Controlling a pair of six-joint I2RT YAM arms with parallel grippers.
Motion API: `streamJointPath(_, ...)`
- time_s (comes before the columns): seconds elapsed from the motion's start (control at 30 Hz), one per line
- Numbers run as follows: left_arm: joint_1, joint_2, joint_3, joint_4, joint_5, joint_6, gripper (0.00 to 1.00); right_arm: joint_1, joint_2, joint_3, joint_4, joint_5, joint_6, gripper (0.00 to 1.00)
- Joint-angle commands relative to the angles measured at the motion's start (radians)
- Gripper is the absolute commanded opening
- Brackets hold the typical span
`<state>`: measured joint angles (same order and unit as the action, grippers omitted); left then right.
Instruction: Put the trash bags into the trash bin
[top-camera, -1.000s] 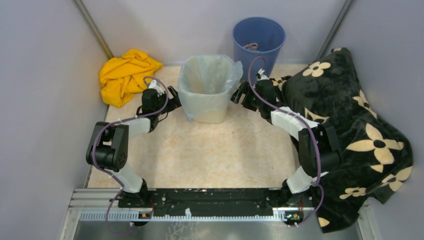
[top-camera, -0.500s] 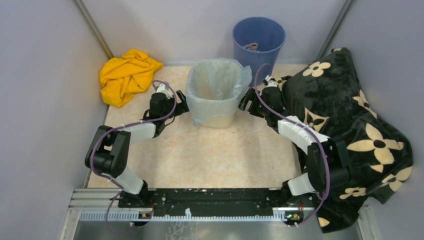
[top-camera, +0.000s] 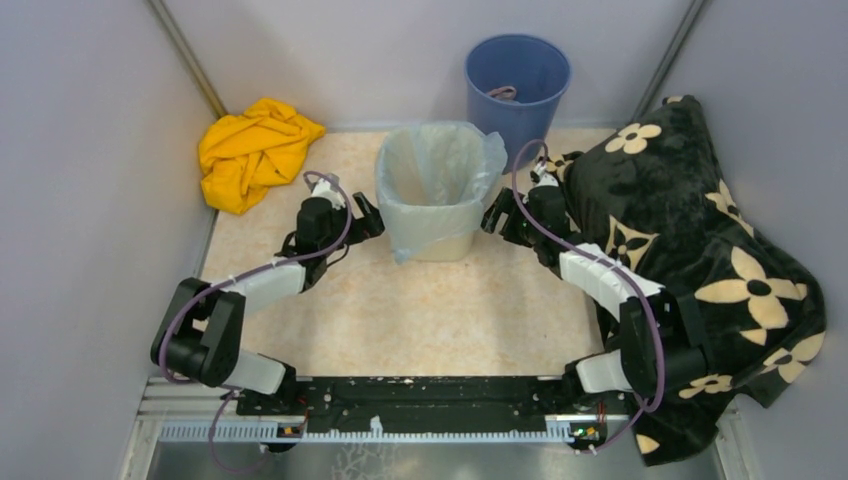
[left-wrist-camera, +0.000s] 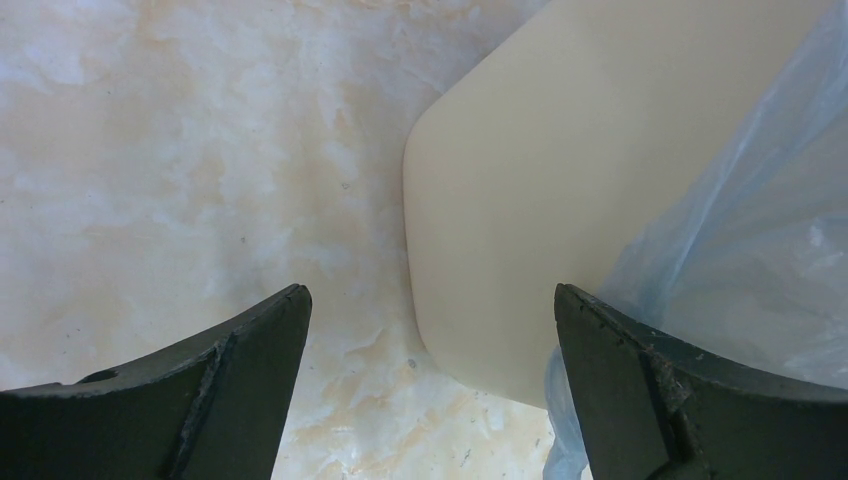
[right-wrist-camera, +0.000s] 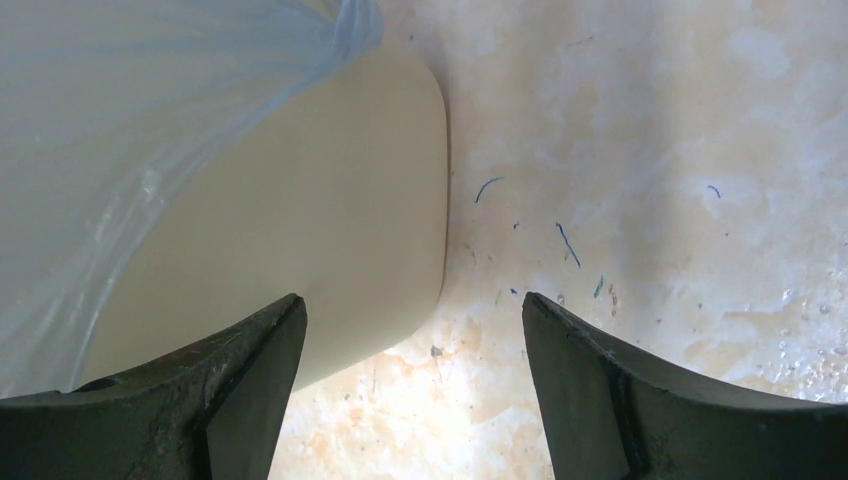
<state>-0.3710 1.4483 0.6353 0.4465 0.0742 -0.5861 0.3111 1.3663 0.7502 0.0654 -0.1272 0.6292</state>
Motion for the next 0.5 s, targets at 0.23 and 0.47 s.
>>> streamJointPath(0.23, -0.029, -0.082, -0.011, -0.064, 0.012, 0.014, 0.99, 0.023, -0.083, -0.007, -0.028, -0.007, -0.011, 0.80)
streamJointPath(0.47, -0.026, -0.198, 0.071, -0.343, -0.101, 0.020, 0.99, -0.023, -0.185, 0.005, -0.209, 0.091, -0.086, 0.81)
